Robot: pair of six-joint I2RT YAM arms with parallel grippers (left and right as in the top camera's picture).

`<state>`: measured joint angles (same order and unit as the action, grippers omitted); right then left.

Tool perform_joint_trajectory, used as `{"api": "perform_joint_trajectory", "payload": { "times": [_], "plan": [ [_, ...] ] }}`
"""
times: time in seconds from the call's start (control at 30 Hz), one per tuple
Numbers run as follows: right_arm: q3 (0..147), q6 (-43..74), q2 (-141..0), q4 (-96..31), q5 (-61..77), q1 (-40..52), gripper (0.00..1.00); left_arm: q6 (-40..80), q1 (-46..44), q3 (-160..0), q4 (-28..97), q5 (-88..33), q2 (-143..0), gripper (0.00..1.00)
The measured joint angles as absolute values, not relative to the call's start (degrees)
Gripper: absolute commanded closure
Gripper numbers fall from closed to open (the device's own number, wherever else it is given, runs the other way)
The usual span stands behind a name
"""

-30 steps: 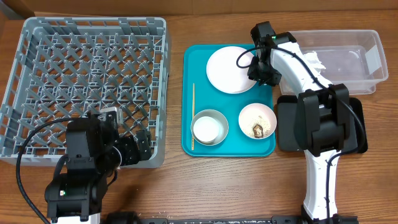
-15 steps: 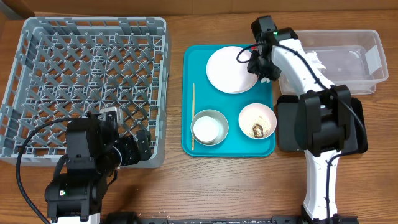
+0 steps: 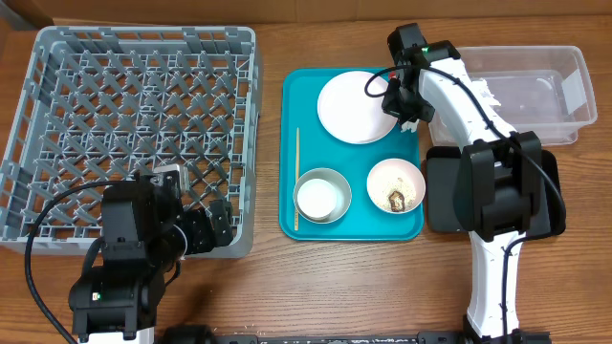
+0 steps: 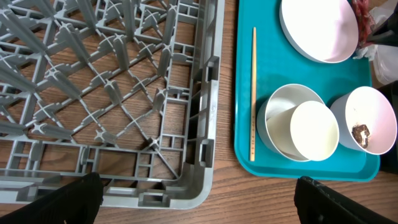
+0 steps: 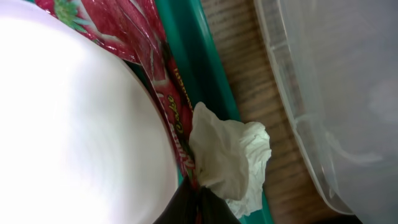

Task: Sort waste into correct bins and load items into the dishwasher
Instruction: 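Drop the red wrapper into the clear bin with the right gripper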

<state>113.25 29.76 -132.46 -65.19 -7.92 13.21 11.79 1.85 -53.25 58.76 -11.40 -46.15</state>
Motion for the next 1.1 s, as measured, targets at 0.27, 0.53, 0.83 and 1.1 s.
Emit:
{"api": "perform_joint_trajectory", "payload": {
  "times": [0.27,0.53,0.83,1.1],
  "plan": [
    [113.3,27.4,-124.8,-66.6,-7.9,13.1,0.96,11.8,1.8,-53.3,59.0,-11.4,-46.2,0.0],
    [114.7,24.1,-107.2,-66.3,-9.5,8.3,0.96,11.8,1.8,-53.3,59.2,-11.4,-46.2,0.0],
    [113.8,27.0,-109.8,-68.4,-6.8,-8.2,0.77,11.8,1.8,-53.3,59.2,-11.4,-46.2,0.0],
    [112.6,26.0,-113.2,-67.2,1.3,-11.9,0.35,11.8,1.8,-53.3,59.2,-11.4,-46.2,0.0]
  ]
}}
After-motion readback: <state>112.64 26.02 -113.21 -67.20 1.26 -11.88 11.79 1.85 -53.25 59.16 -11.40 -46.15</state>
